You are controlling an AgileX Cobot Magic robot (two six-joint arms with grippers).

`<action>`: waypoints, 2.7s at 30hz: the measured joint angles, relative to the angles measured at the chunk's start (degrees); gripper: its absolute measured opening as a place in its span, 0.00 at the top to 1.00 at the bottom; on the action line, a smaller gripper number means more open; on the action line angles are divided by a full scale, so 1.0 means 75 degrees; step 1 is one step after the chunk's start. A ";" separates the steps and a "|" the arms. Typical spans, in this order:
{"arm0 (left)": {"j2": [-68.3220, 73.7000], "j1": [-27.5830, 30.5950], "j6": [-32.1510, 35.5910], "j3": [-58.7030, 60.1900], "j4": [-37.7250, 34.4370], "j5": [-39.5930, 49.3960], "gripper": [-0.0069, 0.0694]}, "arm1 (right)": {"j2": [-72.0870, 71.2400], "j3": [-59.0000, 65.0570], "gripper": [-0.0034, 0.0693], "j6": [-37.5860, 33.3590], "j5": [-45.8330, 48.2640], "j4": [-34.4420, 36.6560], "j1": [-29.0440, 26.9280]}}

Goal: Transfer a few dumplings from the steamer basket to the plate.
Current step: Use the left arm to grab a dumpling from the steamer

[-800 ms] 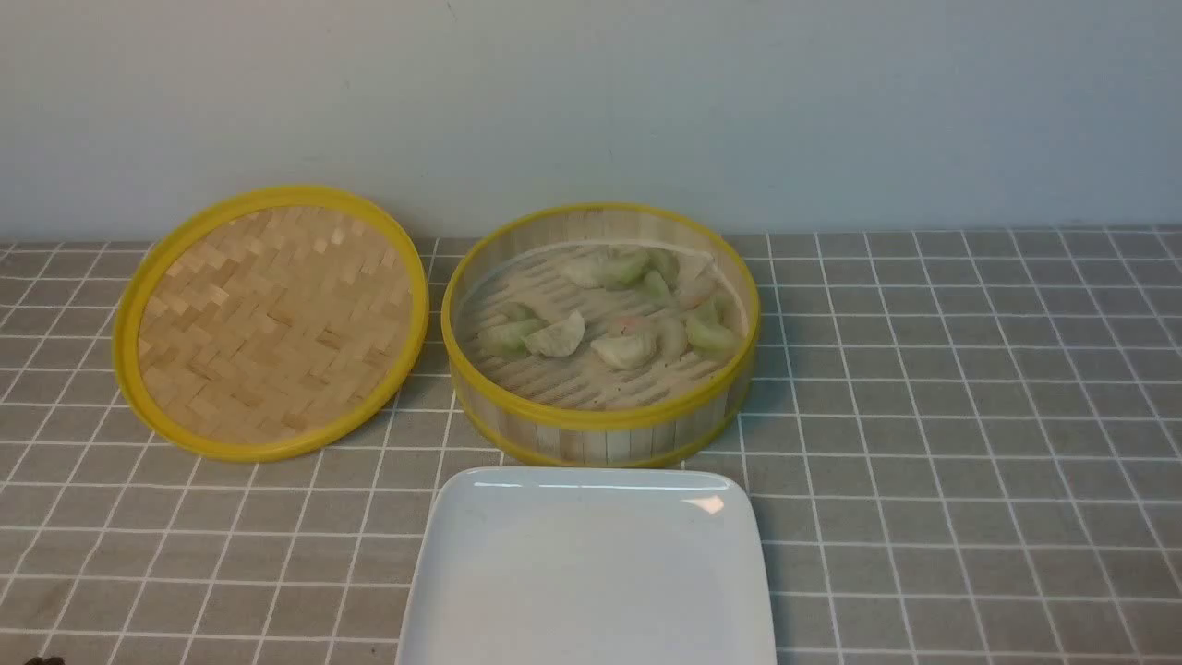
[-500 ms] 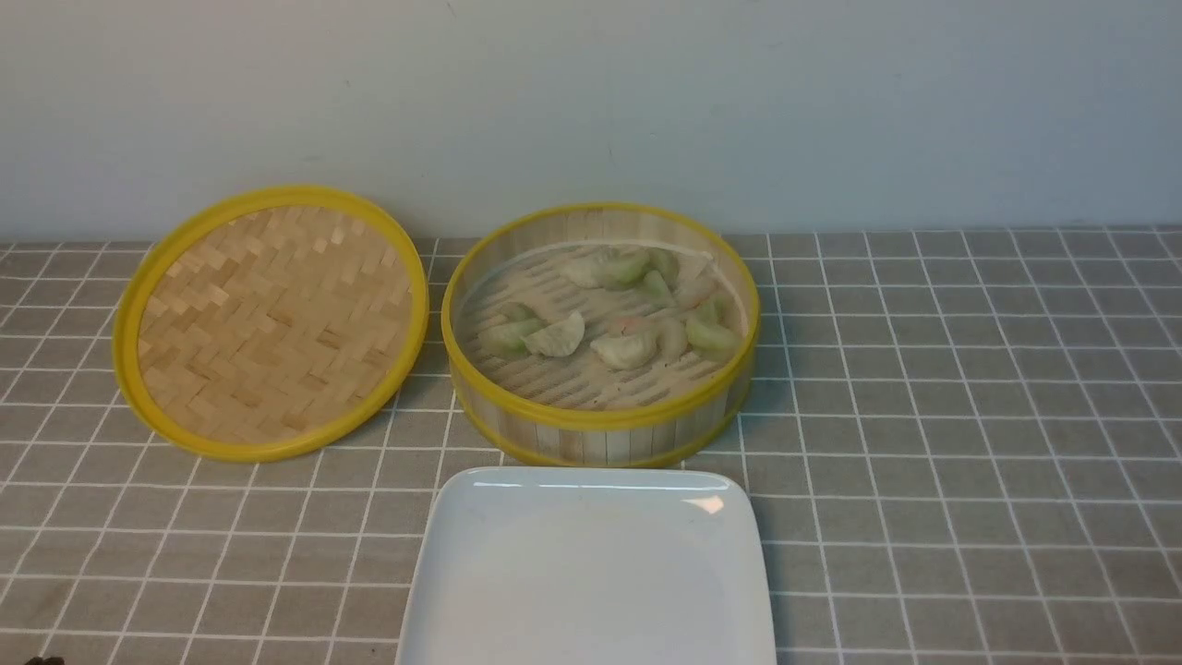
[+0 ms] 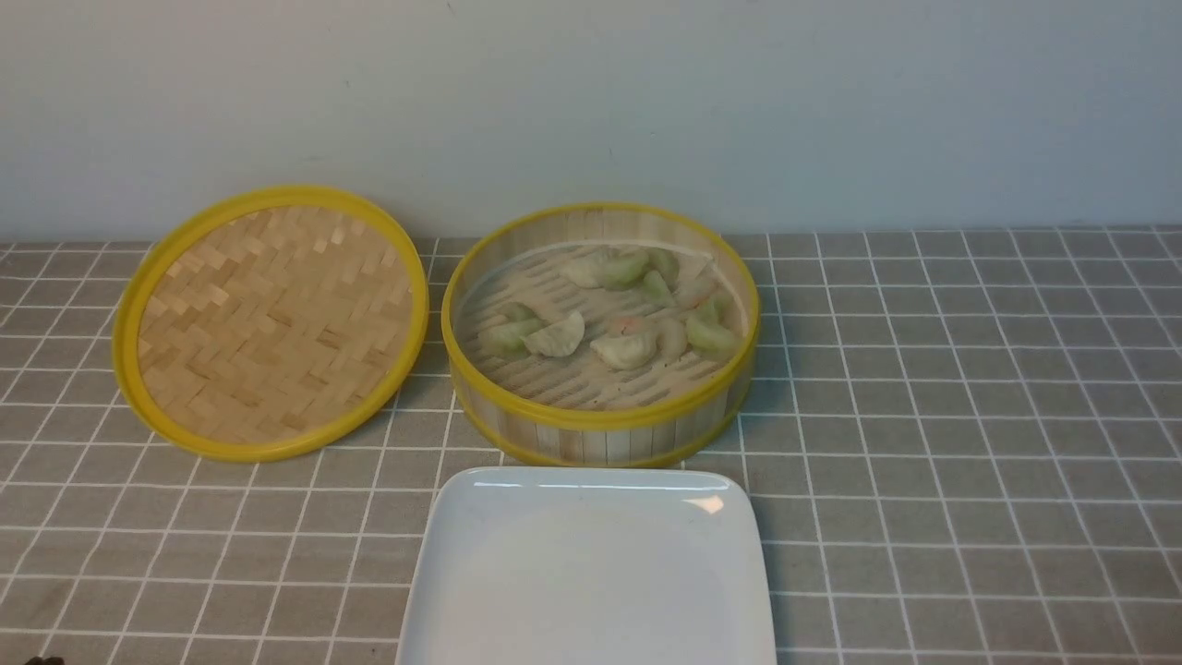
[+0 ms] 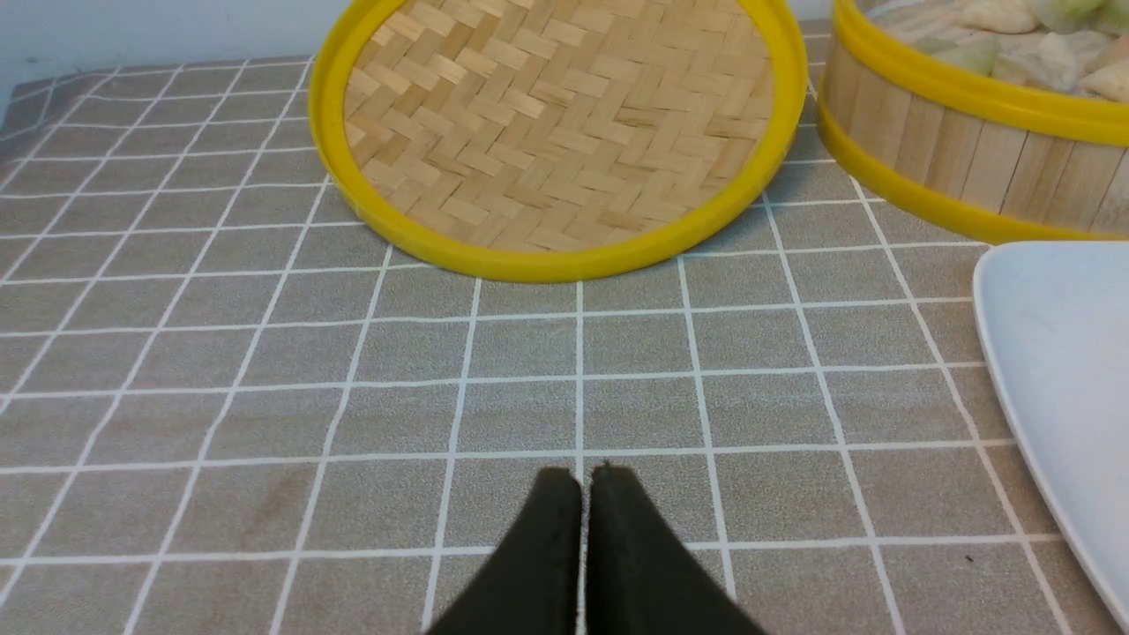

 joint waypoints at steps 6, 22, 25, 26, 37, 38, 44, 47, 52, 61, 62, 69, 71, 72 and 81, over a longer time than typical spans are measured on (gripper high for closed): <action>0.0000 0.0000 0.0000 0.0000 0.0035 0.0000 0.92 | 0.0000 0.0000 0.97 0.0000 0.0000 0.0000 0.0000; 0.0000 0.0002 -0.0713 0.0039 -0.2760 -0.3760 0.92 | 0.0000 0.0040 0.97 0.0083 -0.0270 0.0193 0.0000; 0.0000 0.0002 -0.0764 0.0039 -0.3212 -0.4798 0.92 | 0.0000 0.0077 0.97 0.0550 -0.1076 0.1150 0.0000; 0.0000 0.0002 -0.0771 0.0039 -0.3228 -0.4931 0.92 | 0.0000 0.0077 0.97 0.0550 -0.1076 0.1150 0.0000; 0.1837 0.0002 -0.1342 -0.3488 -0.2578 -0.2179 0.92 | 0.0000 0.0077 0.97 0.1590 -0.3493 0.4004 0.0000; 0.2285 0.0002 -0.1342 -0.3957 -0.2506 -0.1478 0.92 | 0.0000 0.0077 0.97 0.1599 -0.3534 0.4001 0.0000; 0.4923 0.0002 -0.0938 -0.6468 -0.2744 0.2264 0.92 | 0.0000 -0.0008 0.97 0.1959 -0.3474 0.4025 0.0048; 0.7227 0.0002 0.0296 -0.8144 -0.3680 0.4401 0.92 | 0.0120 -0.0903 0.97 0.1900 -0.2144 0.3970 0.0172; 0.9936 -0.0339 0.1860 -0.9647 -0.4138 0.5349 0.92 | 0.1479 -0.3123 0.97 0.0867 0.0489 0.3321 0.0311; 1.3355 -0.2141 0.2160 -1.2797 -0.2436 0.6244 0.92 | 0.4733 -0.6463 0.97 -0.0255 0.4975 0.2021 0.0322; 1.3554 -0.2223 0.2151 -1.3092 -0.2249 0.6328 0.92 | 0.4902 -0.6544 0.97 -0.0328 0.5110 0.1962 0.0322; 1.5587 -0.2559 0.1859 -1.5292 -0.1619 0.6447 0.92 | 0.5221 -0.6658 0.97 -0.0510 0.5449 0.1925 0.0322; 1.6059 -0.2576 0.1842 -1.5794 -0.1619 0.6447 0.92 | 0.5221 -0.6665 0.97 -0.0510 0.5405 0.1925 0.0322; 1.6363 -0.2576 0.1842 -1.6016 -0.1619 0.6447 0.92 | 0.5221 -0.6665 0.97 -0.0510 0.5365 0.1931 0.0322; 1.7710 -0.2652 0.2587 -1.6815 -0.1379 0.6415 0.79 | 0.5221 -0.6665 0.97 -0.0510 0.5321 0.1954 0.0328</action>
